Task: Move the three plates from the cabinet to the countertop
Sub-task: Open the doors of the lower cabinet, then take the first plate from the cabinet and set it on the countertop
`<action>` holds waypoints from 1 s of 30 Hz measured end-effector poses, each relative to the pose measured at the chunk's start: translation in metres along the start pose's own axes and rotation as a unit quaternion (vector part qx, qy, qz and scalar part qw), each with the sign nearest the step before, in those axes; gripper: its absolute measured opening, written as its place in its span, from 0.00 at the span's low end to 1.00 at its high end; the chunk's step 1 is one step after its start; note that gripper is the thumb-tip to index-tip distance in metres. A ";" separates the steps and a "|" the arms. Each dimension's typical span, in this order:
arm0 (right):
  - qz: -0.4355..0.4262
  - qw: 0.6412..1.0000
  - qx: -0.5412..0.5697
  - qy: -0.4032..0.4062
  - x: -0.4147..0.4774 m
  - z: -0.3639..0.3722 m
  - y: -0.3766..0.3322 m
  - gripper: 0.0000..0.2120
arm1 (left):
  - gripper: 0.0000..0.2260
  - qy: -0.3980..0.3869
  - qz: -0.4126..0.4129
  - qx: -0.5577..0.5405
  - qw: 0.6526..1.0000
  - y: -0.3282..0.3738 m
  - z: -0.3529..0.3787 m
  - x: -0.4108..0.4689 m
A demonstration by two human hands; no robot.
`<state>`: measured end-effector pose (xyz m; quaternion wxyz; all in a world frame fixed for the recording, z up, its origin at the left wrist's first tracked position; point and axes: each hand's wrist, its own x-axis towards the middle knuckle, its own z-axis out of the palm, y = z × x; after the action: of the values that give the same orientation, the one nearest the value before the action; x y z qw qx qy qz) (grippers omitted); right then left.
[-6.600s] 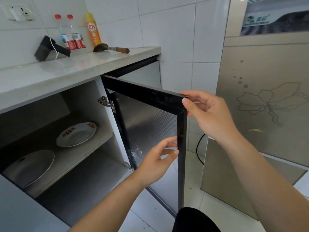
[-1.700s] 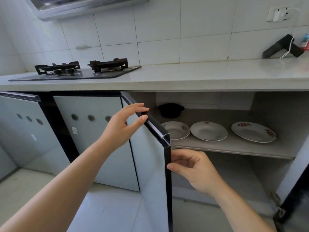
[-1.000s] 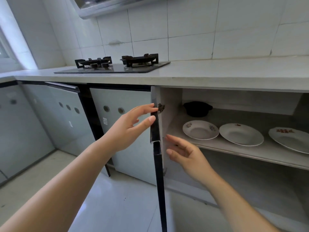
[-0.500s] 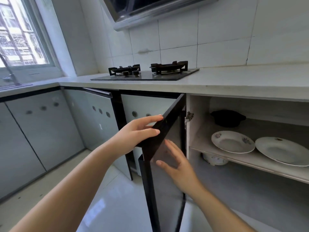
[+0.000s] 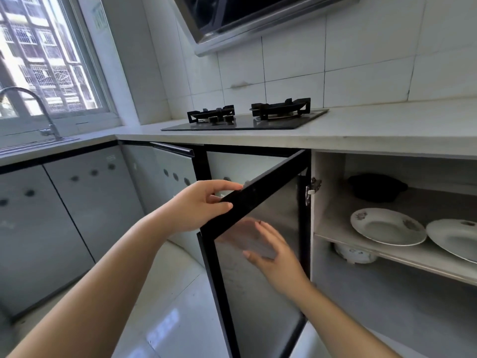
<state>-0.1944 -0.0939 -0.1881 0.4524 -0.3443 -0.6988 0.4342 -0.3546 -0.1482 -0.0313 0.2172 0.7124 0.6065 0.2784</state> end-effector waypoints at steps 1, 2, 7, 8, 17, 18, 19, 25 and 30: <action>-0.001 1.000 -0.002 0.004 0.001 -0.002 0.001 0.32 | 0.17 0.002 0.004 0.004 1.000 0.002 0.002 0.000; -0.003 1.000 -0.001 0.008 0.001 -0.005 0.003 0.32 | 0.17 0.003 0.010 0.005 1.000 0.004 0.004 0.000; 0.007 0.999 0.029 0.020 -0.006 -0.025 0.008 0.29 | 0.17 0.027 0.037 0.092 0.995 0.019 0.012 0.004; 0.007 0.999 0.038 0.025 -0.008 -0.030 0.008 0.29 | 0.16 0.038 0.039 0.118 0.992 0.021 0.013 0.006; 0.030 0.998 0.026 0.057 -0.038 -0.115 0.015 0.26 | 0.15 0.099 0.097 0.257 0.957 0.058 0.058 0.032; 0.033 0.997 0.023 0.060 -0.043 -0.128 0.017 0.25 | 0.15 0.099 0.105 0.254 0.956 0.062 0.070 0.036; 0.035 0.997 0.022 0.065 -0.048 -0.142 0.021 0.24 | 0.15 0.095 0.113 0.250 0.957 0.067 0.082 0.040; 0.083 0.988 -0.019 0.127 -0.087 -0.231 0.045 0.23 | 0.16 0.029 0.156 0.235 0.959 0.089 0.169 0.077; 0.131 0.973 -0.052 0.185 -0.115 -0.286 0.060 0.21 | 0.16 -0.031 0.179 0.223 0.958 0.104 0.230 0.110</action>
<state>0.1177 -0.0865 -0.2206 0.4945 -0.5297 -0.5736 0.3819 -0.1132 -0.0515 -0.1220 0.0181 0.8480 0.5086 0.1479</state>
